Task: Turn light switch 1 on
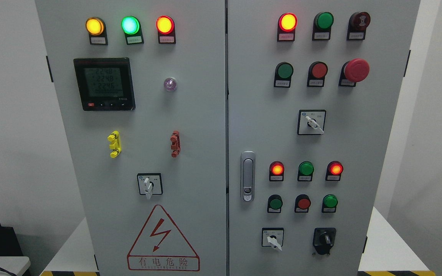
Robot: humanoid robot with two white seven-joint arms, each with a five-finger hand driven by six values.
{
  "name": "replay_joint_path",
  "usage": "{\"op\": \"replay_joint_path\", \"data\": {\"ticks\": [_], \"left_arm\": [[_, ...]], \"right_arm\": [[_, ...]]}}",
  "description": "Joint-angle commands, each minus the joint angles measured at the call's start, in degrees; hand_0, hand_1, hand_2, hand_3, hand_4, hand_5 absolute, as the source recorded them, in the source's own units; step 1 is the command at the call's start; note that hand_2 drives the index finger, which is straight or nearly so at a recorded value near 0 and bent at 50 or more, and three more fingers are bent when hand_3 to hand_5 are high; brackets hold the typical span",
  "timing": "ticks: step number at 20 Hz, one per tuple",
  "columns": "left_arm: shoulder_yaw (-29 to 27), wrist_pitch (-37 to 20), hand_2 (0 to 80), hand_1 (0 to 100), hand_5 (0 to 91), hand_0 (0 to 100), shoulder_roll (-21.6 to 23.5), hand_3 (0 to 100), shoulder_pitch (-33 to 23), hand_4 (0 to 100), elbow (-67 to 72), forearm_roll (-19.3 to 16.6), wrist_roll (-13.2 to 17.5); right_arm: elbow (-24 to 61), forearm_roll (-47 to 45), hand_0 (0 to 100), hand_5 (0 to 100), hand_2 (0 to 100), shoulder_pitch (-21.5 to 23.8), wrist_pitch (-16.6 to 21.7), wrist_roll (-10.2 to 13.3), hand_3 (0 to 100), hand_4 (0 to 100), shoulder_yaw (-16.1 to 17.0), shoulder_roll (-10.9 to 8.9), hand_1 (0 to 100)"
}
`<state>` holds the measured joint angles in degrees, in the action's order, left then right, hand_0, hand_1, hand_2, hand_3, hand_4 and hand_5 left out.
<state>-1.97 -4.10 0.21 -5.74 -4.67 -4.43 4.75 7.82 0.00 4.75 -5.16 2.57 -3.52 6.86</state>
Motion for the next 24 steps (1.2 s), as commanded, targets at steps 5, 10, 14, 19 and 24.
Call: {"op": "replay_joint_path", "data": {"ticks": [5, 10, 14, 19, 24], "left_arm": [[-0.14, -0.03, 0.0, 0, 0.0, 44, -1.26, 0, -0.06, 0, 0.62, 0.48, 0.08], [-0.49, -0.03, 0.0, 0, 0.0, 44, -1.26, 0, 0.03, 0, 0.54, 0.48, 0.00], [-4.53, -0.03, 0.0, 0, 0.0, 43, -1.35, 0, -0.06, 0, 0.36, 0.30, 0.00], [-10.76, -1.60, 0.0, 0, 0.0, 44, -1.52, 0, -0.15, 0, -1.04, 0.30, -2.63], [-16.83, -3.01, 0.0, 0, 0.0, 44, -1.44, 0, -0.85, 0, -6.57, 0.22, -3.78]], "right_arm": [[0.00, -0.97, 12, 0, 0, 0.00, -0.03, -0.03, 0, 0, 0.00, 0.00, 39], [0.00, -0.97, 12, 0, 0, 0.00, -0.03, -0.03, 0, 0, 0.00, 0.00, 39], [0.00, -1.05, 12, 0, 0, 0.00, -0.03, -0.03, 0, 0, 0.00, 0.00, 39], [0.00, -1.05, 12, 0, 0, 0.00, -0.03, -0.03, 0, 0, 0.00, 0.00, 39], [0.00, -0.97, 12, 0, 0, 0.00, -0.03, -0.03, 0, 0, 0.00, 0.00, 39]]}}
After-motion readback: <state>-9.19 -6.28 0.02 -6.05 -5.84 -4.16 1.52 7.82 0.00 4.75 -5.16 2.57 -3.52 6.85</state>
